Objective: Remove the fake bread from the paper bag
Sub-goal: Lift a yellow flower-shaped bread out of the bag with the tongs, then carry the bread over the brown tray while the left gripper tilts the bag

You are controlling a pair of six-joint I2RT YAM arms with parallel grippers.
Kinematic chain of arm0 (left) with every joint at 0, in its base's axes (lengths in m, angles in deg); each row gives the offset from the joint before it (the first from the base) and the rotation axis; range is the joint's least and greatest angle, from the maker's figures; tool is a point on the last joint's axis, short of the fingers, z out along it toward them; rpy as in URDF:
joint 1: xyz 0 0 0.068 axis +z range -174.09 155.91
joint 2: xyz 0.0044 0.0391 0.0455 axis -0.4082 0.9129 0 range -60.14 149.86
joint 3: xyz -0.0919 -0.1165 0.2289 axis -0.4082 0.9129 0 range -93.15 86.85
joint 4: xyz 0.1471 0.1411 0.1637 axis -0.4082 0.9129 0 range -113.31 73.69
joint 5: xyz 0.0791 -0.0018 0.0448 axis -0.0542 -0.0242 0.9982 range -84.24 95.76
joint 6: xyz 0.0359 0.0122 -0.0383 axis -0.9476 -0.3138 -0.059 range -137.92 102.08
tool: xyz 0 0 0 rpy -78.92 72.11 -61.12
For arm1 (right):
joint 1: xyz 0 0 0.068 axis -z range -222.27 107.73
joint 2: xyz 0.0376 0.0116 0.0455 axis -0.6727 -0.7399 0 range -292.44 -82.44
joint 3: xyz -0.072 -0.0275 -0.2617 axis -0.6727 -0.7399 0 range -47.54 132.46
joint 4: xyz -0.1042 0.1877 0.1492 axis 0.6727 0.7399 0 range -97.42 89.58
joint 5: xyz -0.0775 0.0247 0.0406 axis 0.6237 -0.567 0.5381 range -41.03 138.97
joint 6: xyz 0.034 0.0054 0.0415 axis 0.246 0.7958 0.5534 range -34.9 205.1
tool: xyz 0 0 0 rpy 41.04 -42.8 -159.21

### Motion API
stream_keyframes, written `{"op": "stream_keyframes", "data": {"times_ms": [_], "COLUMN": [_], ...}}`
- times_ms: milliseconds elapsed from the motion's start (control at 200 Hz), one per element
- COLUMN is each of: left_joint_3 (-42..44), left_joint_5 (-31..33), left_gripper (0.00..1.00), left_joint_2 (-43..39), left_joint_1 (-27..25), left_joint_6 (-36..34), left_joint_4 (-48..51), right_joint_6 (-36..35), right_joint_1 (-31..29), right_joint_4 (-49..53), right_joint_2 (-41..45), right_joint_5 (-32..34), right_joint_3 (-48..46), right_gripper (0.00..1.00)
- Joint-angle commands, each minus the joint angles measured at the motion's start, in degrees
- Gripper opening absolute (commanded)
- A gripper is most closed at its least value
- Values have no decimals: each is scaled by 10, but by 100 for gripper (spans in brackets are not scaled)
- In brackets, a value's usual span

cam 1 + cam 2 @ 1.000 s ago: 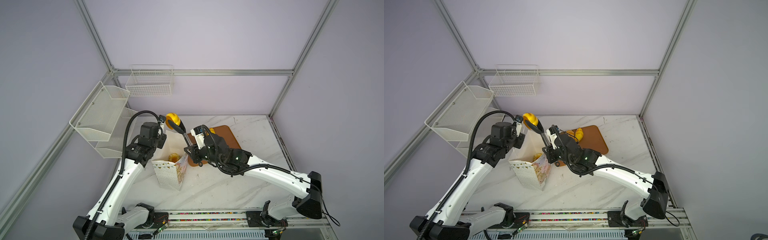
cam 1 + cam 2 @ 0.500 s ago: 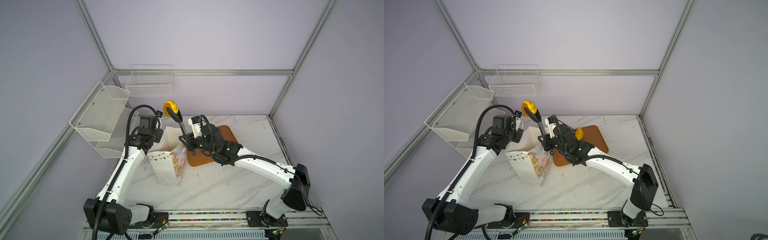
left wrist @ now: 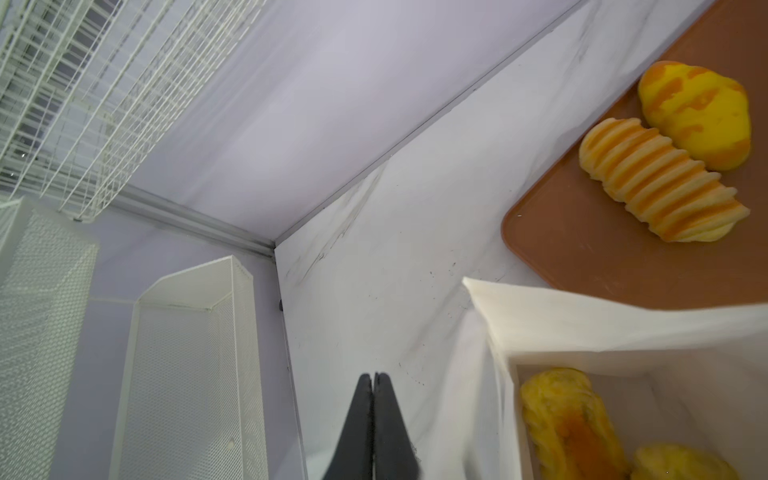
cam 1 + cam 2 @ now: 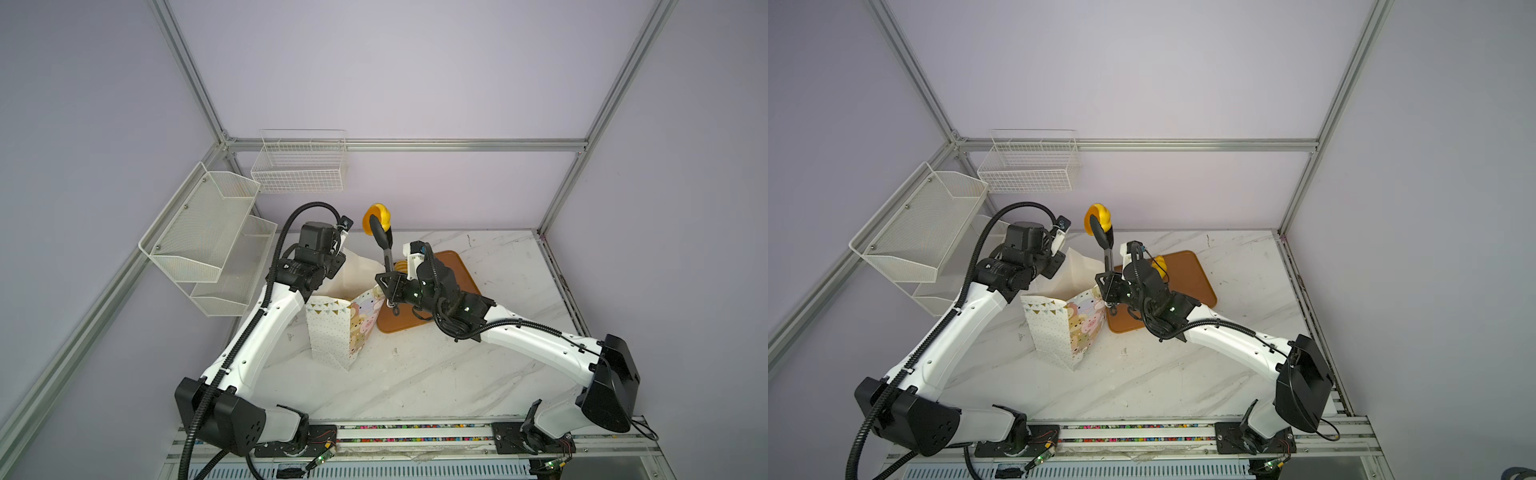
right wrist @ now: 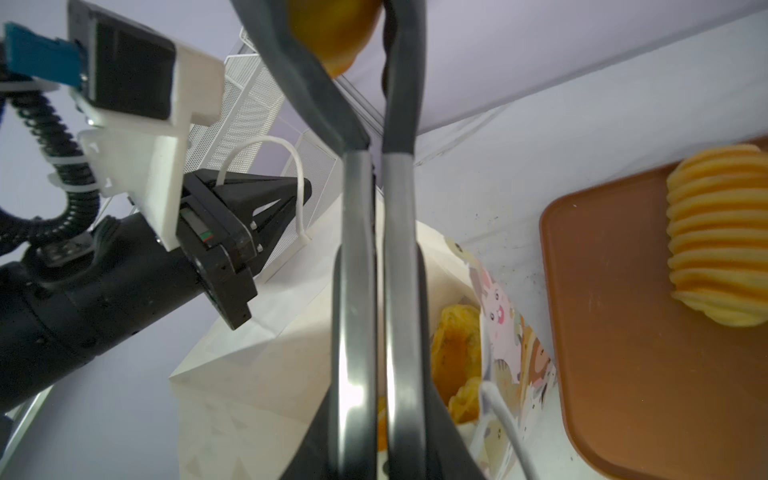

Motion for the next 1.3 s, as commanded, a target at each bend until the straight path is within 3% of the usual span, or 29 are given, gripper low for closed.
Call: {"op": "stream_keyframes", "data": {"times_ms": [0,150,270,515,930,1110,1295], "left_joint_3": [8,20,21,22,9,-7,-18], "left_joint_5": [11,12,-18,12,99,111,143], "left_gripper": [0,0,0,0,0,0,0], "left_joint_2": [-2,7,6,19,97,123,146], "left_joint_1": [-19,-62,-100,-185,-290,-305,-308], "left_joint_6": [-6,6,30,80,146,156,162], "left_joint_4": [-27,-31,-34,-53,-68,-63,-60], "right_joint_6": [110,186,218,256,170,136,114], "right_joint_1": [2,2,3,28,152,183,197], "right_joint_4": [8,21,24,26,25,22,25], "right_joint_2": [36,70,108,176,149,113,85], "right_joint_5": [22,24,22,13,-122,-173,-205], "right_joint_3": [-48,-113,-147,-225,-253,-253,-246], "right_gripper": [16,16,16,17,22,26,37]}}
